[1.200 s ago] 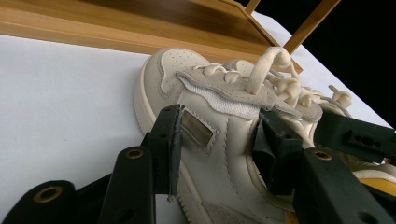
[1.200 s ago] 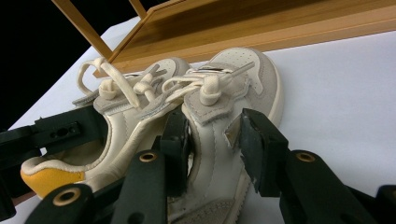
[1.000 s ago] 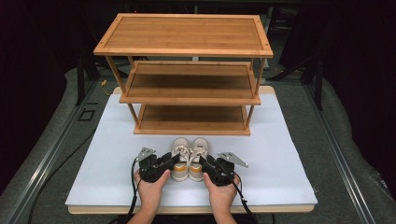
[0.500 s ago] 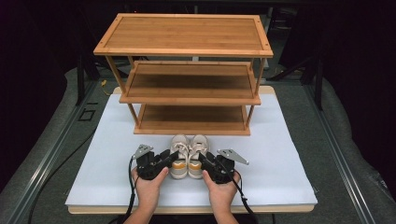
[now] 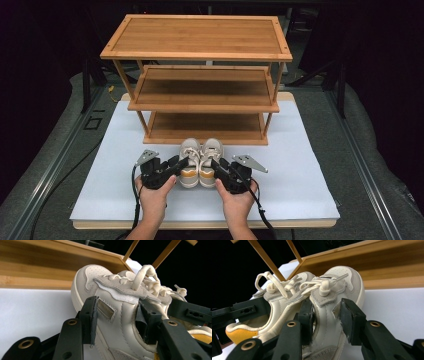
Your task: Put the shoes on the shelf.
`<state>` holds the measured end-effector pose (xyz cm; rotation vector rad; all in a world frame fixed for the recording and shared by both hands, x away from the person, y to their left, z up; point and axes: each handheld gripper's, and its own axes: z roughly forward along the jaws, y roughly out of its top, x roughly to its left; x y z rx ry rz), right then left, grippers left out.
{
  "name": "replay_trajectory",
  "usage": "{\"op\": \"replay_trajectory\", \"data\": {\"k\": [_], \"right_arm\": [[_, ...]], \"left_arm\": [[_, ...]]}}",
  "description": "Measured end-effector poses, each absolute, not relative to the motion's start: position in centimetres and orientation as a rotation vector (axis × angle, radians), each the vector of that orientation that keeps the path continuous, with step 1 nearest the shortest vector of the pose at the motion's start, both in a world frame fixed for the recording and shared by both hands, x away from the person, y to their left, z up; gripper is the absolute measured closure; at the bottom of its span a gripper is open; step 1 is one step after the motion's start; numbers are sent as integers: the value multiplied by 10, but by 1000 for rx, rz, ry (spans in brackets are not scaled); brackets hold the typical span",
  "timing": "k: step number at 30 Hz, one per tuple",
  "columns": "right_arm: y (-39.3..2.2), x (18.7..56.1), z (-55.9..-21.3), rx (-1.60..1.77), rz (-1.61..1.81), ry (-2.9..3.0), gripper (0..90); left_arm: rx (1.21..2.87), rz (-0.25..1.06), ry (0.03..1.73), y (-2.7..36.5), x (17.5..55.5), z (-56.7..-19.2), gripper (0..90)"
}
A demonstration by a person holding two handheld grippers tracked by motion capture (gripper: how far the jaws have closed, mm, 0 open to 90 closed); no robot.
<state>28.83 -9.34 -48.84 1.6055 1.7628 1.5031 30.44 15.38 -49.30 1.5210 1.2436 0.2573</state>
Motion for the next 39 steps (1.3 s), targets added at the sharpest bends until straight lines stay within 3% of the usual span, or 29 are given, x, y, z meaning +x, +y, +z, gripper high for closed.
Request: {"op": "replay_trajectory", "data": {"k": [39], "right_arm": [[-88, 289, -405, 1562, 1536, 1738, 635]], "left_arm": [[1505, 275, 1224, 158, 306, -406, 555]]}}
